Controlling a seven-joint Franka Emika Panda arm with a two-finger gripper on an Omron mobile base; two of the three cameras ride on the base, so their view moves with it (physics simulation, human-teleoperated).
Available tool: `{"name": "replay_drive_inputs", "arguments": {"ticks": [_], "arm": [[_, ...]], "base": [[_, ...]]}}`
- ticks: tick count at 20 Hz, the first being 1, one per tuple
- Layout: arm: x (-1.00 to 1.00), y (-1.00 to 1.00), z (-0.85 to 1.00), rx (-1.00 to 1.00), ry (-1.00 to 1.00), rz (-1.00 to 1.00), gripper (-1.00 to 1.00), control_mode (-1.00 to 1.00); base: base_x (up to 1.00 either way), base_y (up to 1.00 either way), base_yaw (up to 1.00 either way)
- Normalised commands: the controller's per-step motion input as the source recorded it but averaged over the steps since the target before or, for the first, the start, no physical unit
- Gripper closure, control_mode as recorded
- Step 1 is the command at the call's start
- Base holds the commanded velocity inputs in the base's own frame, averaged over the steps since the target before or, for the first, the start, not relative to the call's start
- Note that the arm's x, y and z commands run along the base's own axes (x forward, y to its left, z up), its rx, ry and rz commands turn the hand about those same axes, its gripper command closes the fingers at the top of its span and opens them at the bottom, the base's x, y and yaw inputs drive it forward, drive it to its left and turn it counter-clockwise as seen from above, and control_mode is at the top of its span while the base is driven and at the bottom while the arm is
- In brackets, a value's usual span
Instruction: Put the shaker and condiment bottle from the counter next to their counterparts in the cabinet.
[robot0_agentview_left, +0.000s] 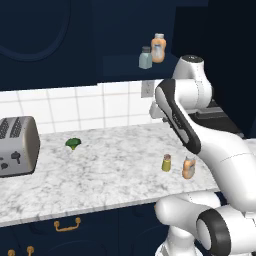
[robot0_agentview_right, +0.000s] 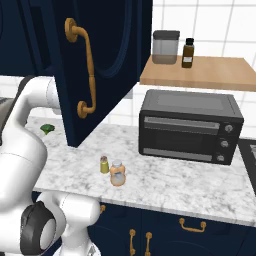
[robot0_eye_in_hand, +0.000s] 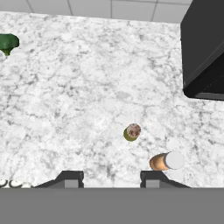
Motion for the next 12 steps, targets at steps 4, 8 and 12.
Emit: {"name": "replay_drive_inputs", "arguments": {"ticks": [4,8,12], "arm": [[-0.01,0.0,0.0,0.0,-0.01,0.0,-1.0,-1.0],[-0.04,0.0,0.0,0.0,-0.03,0.0,-1.0,-1.0],[-0.17,0.0,0.0,0.0,-0.1,-0.02,-1.0,-1.0]], "base": [[0.0,0.0,0.0],[0.0,0.0,0.0],[0.0,0.0,0.0]]}}
